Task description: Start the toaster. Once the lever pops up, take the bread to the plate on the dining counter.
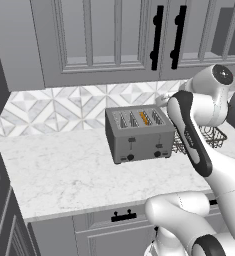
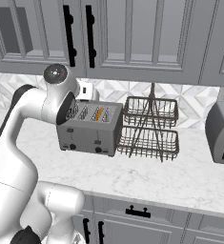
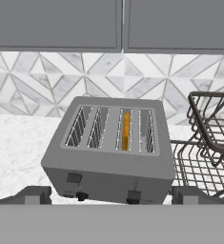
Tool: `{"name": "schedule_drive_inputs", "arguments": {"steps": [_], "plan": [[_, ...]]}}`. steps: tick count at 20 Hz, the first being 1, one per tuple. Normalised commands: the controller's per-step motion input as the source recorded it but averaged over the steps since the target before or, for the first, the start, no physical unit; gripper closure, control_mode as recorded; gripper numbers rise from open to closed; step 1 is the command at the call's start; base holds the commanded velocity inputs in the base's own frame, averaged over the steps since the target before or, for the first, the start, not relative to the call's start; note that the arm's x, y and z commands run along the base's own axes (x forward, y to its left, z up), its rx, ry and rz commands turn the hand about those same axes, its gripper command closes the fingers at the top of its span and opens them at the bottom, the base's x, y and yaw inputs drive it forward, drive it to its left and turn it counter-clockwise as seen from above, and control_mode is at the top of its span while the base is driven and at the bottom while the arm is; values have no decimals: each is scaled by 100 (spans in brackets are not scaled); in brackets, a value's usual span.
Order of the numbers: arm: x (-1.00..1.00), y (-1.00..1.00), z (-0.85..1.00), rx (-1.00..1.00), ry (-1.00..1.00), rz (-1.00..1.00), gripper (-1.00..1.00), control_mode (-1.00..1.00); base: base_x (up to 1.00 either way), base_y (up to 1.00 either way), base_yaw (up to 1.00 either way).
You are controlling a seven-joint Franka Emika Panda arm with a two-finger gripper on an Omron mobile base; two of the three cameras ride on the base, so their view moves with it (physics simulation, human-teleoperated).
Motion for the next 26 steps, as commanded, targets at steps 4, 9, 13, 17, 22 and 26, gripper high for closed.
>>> {"name": "schedule_drive_inputs", "arguments": {"steps": [4,9,13,17,22,26], "plan": [[0,0,0,0,0,0,-100,-100,0,0,0],[0,0,0,0,0,0,-100,-100,0,0,0],[0,0,0,0,0,0,-100,-100,0,0,0],[0,0,0,0,0,0,-100,-100,0,0,0],[0,0,0,0,0,0,-100,-100,0,0,0],[0,0,0,0,0,0,-100,-100,0,0,0]]}}
